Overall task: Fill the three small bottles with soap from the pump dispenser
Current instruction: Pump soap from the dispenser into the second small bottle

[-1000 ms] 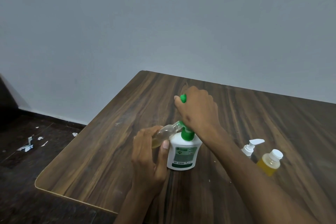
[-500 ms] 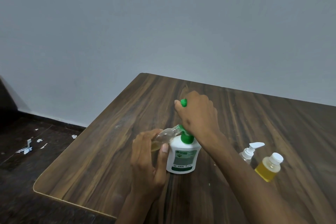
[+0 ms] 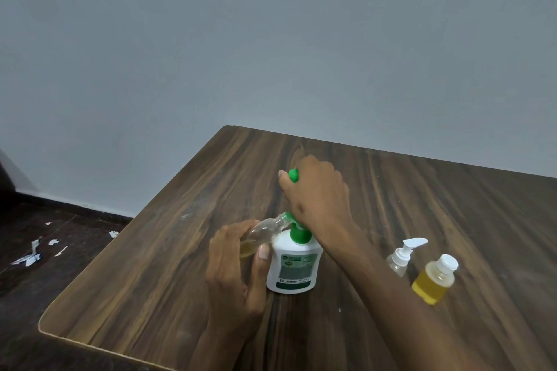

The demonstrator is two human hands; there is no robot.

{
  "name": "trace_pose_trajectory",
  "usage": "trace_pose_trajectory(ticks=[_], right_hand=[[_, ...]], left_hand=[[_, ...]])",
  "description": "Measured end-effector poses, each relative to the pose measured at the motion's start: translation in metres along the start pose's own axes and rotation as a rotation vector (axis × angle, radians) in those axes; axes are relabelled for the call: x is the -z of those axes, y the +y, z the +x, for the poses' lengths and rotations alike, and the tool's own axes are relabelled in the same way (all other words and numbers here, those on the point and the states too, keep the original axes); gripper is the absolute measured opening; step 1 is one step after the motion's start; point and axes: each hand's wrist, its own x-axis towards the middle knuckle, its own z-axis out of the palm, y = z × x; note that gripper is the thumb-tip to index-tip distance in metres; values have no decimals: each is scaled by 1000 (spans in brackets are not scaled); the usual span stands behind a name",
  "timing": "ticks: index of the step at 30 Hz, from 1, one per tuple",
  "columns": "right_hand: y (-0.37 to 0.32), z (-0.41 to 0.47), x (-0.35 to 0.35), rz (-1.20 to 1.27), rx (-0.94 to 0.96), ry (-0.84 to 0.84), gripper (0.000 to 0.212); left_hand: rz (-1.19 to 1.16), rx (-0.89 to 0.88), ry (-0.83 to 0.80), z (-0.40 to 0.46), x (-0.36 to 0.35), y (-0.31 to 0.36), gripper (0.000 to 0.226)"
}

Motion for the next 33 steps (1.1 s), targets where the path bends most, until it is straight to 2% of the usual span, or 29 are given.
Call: trace_pose_trajectory(ticks=[33], right_hand=[[1,-1,1,-27,36,-2,32]], left_hand=[[5,1,28,3,1,8,25]])
